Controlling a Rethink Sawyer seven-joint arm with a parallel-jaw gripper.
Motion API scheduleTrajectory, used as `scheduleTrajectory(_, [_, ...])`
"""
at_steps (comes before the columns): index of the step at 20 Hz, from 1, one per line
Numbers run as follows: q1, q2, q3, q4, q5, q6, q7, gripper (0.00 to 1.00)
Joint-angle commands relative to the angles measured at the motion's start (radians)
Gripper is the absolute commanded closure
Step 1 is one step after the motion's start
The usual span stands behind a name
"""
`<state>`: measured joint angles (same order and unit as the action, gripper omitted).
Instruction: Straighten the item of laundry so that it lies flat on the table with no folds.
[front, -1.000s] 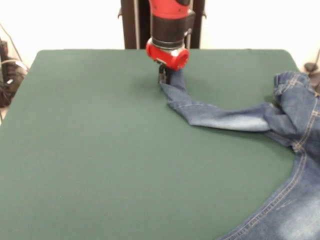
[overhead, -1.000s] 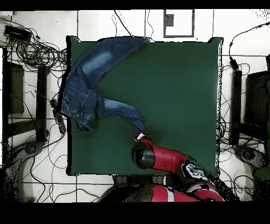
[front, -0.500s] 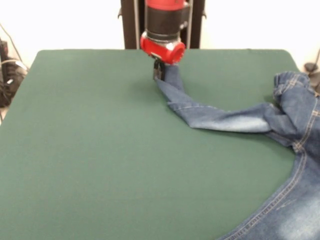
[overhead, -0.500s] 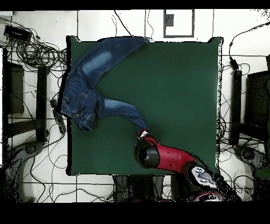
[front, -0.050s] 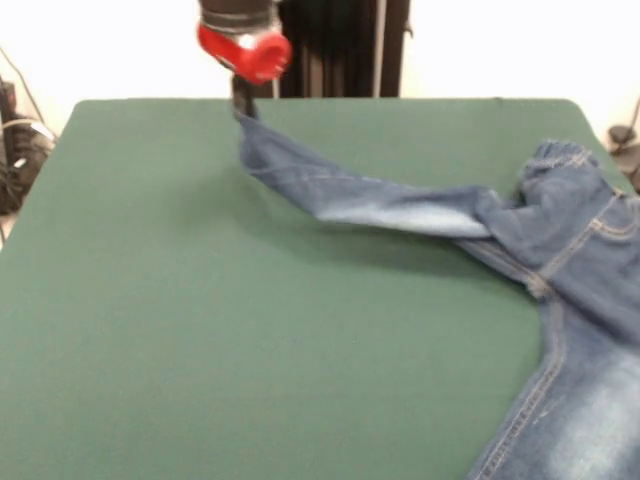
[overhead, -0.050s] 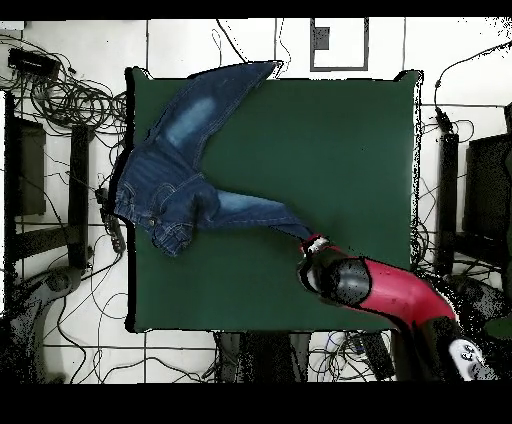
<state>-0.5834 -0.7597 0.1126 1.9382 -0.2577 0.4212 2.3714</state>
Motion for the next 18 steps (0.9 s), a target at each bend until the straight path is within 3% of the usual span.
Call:
scheduleTrajectory(1, [-0.089,-0.082,0.216,-0.082,-0.054,0.209,-0.368,1.00])
scheduleTrajectory(5, [-0.129,-0.081,0.252,-0.096,-0.072,0.271,-0.353,1.00])
scheduleTrajectory(14, [-0.185,-0.213,0.288,-0.001,-0.073,0.332,-0.291,1.00])
scheduleTrajectory(16, [-0.196,-0.234,0.305,0.000,-0.071,0.341,-0.303,1.00])
scheduleTrajectory(18, [-0.227,-0.200,0.363,-0.036,-0.083,0.332,-0.361,1.00])
